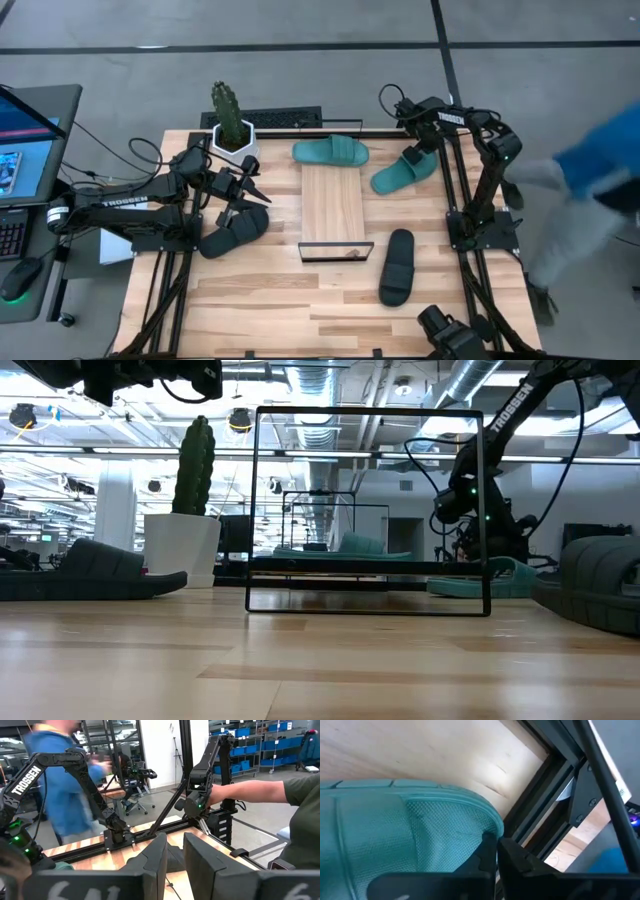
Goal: Pick and place slides into the shelf
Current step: Put the green slide on the shelf
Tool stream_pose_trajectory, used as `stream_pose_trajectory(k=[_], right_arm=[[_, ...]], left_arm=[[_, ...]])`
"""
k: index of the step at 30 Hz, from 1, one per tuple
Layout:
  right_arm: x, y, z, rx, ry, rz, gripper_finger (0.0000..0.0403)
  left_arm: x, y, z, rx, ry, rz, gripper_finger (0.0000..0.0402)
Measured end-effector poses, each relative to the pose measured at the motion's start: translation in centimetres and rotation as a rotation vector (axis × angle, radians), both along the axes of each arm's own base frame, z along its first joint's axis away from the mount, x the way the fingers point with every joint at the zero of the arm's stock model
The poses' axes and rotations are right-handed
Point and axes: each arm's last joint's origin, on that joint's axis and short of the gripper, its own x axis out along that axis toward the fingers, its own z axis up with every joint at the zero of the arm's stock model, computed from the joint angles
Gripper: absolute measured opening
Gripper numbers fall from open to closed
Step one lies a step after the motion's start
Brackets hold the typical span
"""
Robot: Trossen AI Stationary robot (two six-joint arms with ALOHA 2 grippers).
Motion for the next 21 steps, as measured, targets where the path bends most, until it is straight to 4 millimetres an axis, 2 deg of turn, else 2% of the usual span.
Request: stream_pose_trajectory(k=[7, 21], right_arm=[[0.0, 0.1, 0.6, -0.027, 0.003, 0.005, 0.0000], [-0.3, 2.2, 5.6, -0.086, -0.138, 0.043, 0.0000]], left_arm=[[0.0, 0.0, 0.0, 0.000, 0.000, 0.000, 0.0055], [0.0, 0.0, 0.0, 0.000, 0.000, 0.000, 0.0055]])
